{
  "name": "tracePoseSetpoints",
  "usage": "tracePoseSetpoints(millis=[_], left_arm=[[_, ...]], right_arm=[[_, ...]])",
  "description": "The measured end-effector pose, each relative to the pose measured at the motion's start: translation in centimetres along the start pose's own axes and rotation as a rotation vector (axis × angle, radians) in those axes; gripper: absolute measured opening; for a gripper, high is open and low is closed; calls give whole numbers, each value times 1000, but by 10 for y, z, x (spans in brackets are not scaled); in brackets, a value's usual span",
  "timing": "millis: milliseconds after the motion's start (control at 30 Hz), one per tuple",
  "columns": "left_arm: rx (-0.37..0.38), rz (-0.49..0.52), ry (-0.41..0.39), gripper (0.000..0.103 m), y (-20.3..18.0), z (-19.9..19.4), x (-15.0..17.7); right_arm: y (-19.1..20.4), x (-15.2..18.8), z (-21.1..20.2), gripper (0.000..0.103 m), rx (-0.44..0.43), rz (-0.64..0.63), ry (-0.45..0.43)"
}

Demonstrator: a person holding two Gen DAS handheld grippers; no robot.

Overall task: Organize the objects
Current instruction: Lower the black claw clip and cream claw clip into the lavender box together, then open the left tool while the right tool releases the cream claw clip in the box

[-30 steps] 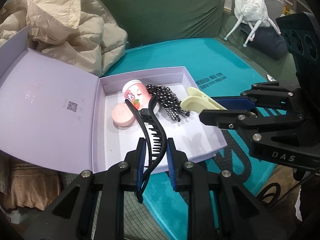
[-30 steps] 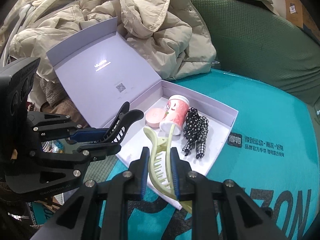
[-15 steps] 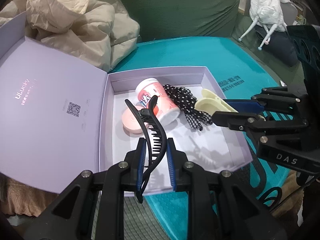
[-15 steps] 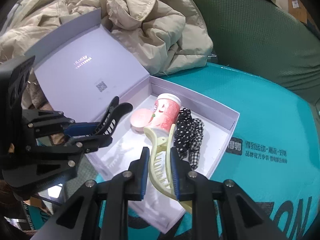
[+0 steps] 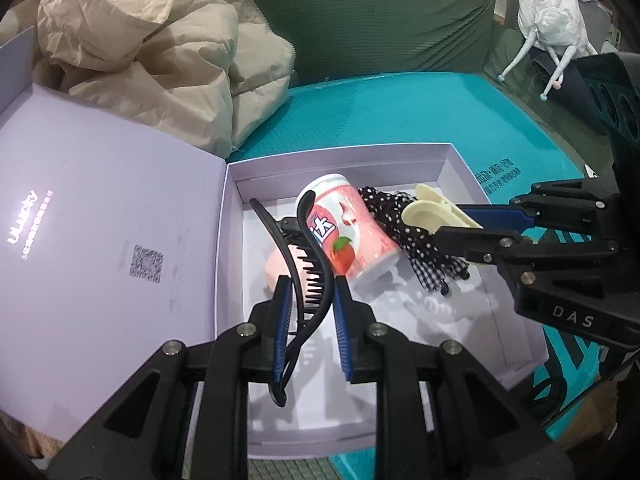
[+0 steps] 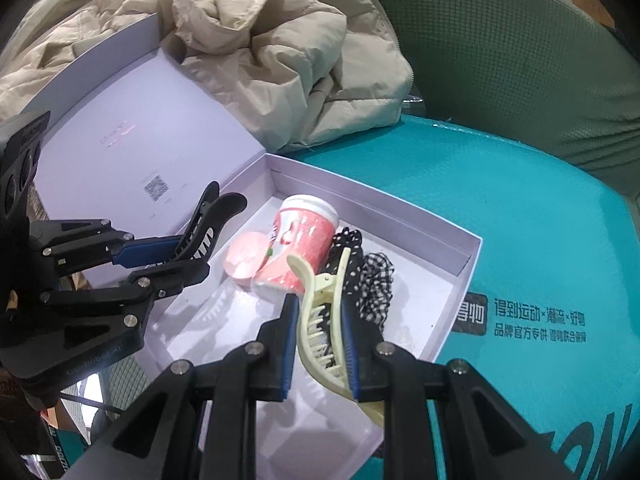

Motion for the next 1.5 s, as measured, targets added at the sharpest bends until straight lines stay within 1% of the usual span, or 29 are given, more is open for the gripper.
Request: tracePoseSetpoints(millis=[367,500,667,967,1133,1233,1300,1367,1400,1467,1500], left_arm=[[10,-22,10,19,2,16,-9],[5,-40,31,19,2,27,-10],[-4,-51,47,19,2,36,-8],[10,-94,77,19,10,48,-4],[26,-142,84,19,15,51,-5],[25,-160,91,20,16,51,-5],[19,-160,86,21,15,48,-5],[17,-155,80,23,13,44,-5],[18,-152,75,24,12,40,-5],[10,-143,70,32,10,33,-6],[7,-136,48,34,8,27,-7]], right_arm=[[-13,-17,15,20,-14,26,-19],[-16,-21,19,20,-13,29,-25],[-20,-19,28,20,-8,31,-2],[-25,-21,38,20,-33,53,12],[-25,-23,38,21,-21,55,7],[-24,-24,37,27,-5,47,11],[-23,-24,34,37,-1,41,3],[-21,-26,29,43,10,33,-10],[-20,-27,27,43,12,30,-15],[-17,-29,22,43,16,23,-26],[-16,-30,19,43,19,20,-30]])
Point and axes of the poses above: each gripper's, at about its wrist camera, not at the fingertips, and z roughly the way its jaws point, y to its left, x to its underside, the point moved 5 cm from there along z, roughly the way its jaws point, and after that the axes turned 8 degrees about -z, right-handed, at the moved point
